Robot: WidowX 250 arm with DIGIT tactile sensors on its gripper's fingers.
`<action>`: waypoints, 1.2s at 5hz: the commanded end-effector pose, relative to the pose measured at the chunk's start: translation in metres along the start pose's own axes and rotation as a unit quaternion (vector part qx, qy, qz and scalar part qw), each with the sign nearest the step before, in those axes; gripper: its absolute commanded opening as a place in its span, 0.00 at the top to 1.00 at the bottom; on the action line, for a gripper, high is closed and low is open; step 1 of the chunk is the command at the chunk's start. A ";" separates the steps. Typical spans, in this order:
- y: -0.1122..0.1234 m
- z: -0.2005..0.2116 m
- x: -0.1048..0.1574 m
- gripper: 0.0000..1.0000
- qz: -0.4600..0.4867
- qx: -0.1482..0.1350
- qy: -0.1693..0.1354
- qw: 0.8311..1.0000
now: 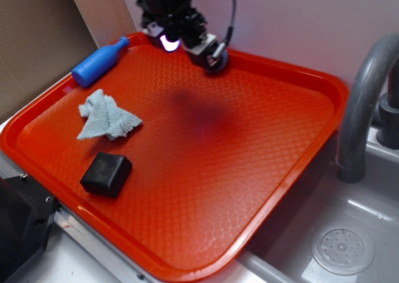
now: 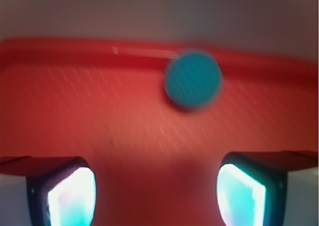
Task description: Grab the blue ball.
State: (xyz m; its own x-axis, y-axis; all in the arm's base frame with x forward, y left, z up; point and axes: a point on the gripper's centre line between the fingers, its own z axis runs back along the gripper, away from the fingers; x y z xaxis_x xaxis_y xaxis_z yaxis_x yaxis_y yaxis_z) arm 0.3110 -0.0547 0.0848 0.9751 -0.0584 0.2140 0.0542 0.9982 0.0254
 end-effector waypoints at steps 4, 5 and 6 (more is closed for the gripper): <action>0.029 -0.037 0.057 0.00 0.051 0.068 0.026 0.996; 0.029 -0.049 0.061 0.00 0.033 0.027 0.029 0.999; 0.023 -0.060 0.061 1.00 0.025 -0.005 0.041 0.999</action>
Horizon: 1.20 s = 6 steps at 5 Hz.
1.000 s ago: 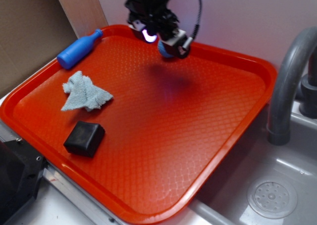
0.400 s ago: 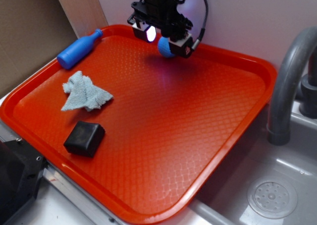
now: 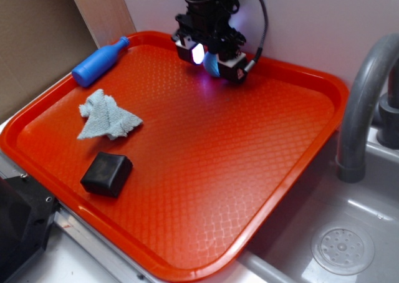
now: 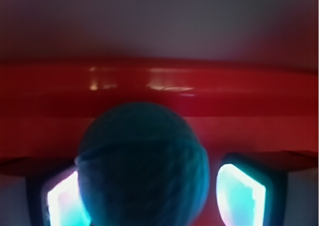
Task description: Grab the blue ball.
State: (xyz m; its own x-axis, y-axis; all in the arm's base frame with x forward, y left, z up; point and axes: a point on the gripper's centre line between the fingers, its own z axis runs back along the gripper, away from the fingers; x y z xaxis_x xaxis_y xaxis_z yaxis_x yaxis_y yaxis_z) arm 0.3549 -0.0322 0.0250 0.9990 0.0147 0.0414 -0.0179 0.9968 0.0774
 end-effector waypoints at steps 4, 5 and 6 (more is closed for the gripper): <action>0.036 0.176 -0.106 1.00 -0.032 -0.109 -0.058 0.992; 0.033 0.205 -0.137 1.00 -0.038 -0.096 -0.060 0.993; 0.023 0.192 -0.129 1.00 -0.030 -0.063 -0.049 0.996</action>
